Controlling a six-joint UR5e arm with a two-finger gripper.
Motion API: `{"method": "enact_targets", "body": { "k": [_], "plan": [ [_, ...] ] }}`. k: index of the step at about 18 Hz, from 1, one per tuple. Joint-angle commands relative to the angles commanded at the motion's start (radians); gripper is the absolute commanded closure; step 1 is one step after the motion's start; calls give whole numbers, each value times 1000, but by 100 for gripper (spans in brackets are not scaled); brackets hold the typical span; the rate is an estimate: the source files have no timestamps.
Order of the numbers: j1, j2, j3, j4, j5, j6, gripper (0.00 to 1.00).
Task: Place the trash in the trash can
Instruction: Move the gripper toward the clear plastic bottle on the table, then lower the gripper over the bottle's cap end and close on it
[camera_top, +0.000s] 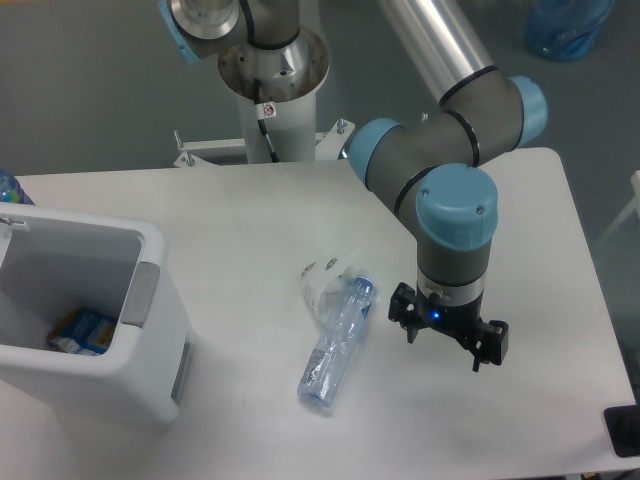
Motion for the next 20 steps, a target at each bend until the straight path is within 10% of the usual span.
{"method": "enact_targets", "body": {
  "k": [13,20],
  "plan": [
    [-49,-40,-23,28,110,-9,0],
    [-147,-95,-25,26,146,-233,0]
  ]
}}
